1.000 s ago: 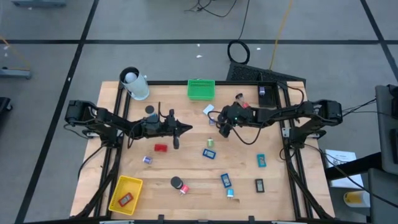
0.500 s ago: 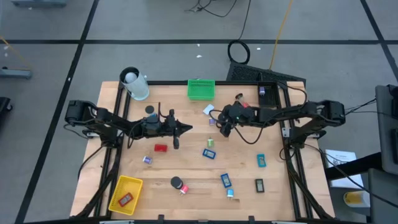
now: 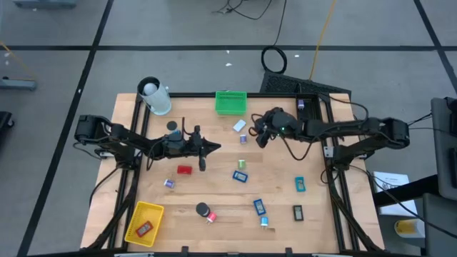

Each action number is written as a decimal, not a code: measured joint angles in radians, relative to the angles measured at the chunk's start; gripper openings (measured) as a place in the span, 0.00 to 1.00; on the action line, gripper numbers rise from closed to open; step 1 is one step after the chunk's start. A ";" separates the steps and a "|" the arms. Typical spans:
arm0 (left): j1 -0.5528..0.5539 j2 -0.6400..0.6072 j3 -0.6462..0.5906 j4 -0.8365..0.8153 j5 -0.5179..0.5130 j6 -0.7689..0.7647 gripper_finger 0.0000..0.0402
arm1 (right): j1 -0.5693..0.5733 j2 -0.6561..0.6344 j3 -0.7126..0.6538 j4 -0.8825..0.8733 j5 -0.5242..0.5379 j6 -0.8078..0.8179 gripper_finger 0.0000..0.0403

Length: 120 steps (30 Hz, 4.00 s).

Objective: Pick & Place Office items
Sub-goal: Put the yellow hourglass into the green basket, then put the red timer into the yellow basket

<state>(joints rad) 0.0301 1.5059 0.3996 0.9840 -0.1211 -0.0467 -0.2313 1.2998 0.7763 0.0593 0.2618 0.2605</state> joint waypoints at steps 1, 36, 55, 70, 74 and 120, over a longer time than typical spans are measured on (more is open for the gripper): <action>0.000 0.000 0.000 0.001 0.000 0.000 0.02 | -0.013 0.000 0.004 -0.006 0.000 0.004 0.51; 0.174 0.000 -0.199 0.358 -0.035 -0.098 0.02 | -0.353 0.612 0.579 -0.013 -0.242 -0.165 0.51; 0.173 0.000 -0.197 0.353 -0.026 -0.087 0.04 | -0.396 0.676 0.591 0.051 -0.267 -0.205 0.52; 0.173 0.000 -0.196 0.352 -0.010 -0.086 0.01 | -0.402 0.682 0.590 0.022 -0.265 -0.230 0.52; 0.173 0.000 -0.196 0.352 -0.010 -0.086 0.03 | -0.405 0.686 0.590 0.009 -0.265 -0.229 0.52; 0.168 0.000 -0.196 0.352 -0.008 -0.074 0.02 | -0.394 0.663 0.588 0.095 -0.190 -0.219 0.77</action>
<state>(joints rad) 0.1978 1.5059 0.2035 1.3357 -0.1287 -0.1205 -0.6254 1.9624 1.3647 0.1546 0.0714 0.0419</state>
